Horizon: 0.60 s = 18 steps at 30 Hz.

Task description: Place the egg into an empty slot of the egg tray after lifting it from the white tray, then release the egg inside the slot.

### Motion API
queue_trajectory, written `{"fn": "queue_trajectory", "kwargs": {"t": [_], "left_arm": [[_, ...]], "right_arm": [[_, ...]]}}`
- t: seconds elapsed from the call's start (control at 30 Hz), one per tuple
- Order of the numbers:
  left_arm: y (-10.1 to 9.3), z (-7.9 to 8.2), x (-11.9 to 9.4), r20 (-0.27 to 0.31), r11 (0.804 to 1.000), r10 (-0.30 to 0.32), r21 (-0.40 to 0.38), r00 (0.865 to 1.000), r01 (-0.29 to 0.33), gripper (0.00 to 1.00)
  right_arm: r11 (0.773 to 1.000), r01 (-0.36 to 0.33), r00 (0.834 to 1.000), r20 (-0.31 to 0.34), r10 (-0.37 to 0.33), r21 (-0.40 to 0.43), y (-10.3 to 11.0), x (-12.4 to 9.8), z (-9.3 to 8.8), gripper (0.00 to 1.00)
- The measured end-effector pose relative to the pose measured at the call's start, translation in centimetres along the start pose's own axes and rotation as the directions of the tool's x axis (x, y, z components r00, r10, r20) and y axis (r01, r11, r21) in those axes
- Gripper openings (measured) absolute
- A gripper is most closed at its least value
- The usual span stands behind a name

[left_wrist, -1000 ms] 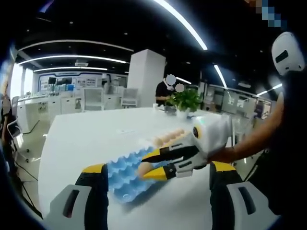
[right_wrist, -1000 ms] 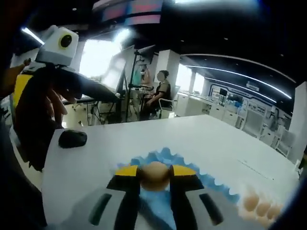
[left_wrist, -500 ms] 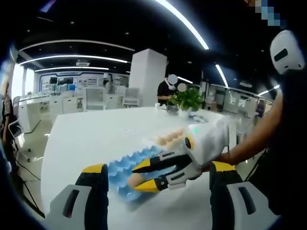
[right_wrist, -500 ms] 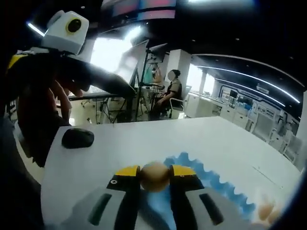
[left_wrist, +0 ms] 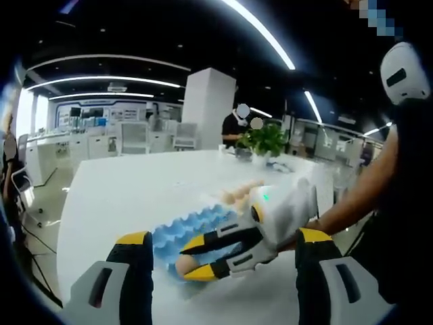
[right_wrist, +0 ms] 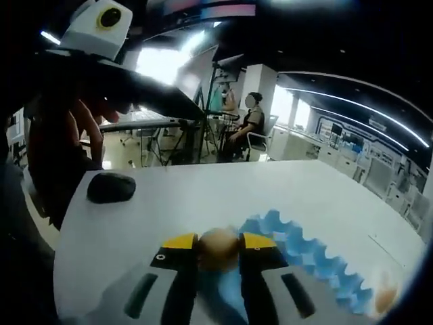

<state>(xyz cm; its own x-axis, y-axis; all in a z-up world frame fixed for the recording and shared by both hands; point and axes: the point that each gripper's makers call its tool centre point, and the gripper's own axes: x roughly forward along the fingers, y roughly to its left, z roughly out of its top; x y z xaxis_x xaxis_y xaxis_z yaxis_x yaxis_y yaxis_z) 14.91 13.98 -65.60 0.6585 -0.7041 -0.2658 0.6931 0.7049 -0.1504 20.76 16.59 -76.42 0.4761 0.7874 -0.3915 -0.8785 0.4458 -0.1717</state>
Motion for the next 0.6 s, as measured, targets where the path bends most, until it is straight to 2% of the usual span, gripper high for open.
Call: {"fn": "queue_trajectory", "kwargs": {"t": [0.1,0.13,0.17,0.6], "left_arm": [[0.15,0.02,-0.02,0.002,1.000,0.001,-0.001,1.000,-0.001,0.88],[0.18,0.07,-0.02,0.004,1.000,0.001,-0.002,1.000,-0.001,0.88],[0.23,0.08,-0.04,0.005,1.000,0.001,-0.002,1.000,-0.001,0.88],[0.35,0.06,-0.13,0.005,1.000,0.000,-0.002,1.000,0.000,0.87]], "right_arm": [[1.000,-0.009,1.000,-0.024,0.008,-0.008,0.23,0.25,-0.80,0.24],[1.000,-0.004,1.000,0.007,0.004,-0.018,0.15,0.27,-0.34,0.24],[1.000,-0.006,1.000,-0.013,0.006,-0.009,0.23,0.13,-0.63,0.24],[0.998,-0.002,1.000,0.007,0.002,-0.066,0.59,0.11,-0.59,0.25]]}}
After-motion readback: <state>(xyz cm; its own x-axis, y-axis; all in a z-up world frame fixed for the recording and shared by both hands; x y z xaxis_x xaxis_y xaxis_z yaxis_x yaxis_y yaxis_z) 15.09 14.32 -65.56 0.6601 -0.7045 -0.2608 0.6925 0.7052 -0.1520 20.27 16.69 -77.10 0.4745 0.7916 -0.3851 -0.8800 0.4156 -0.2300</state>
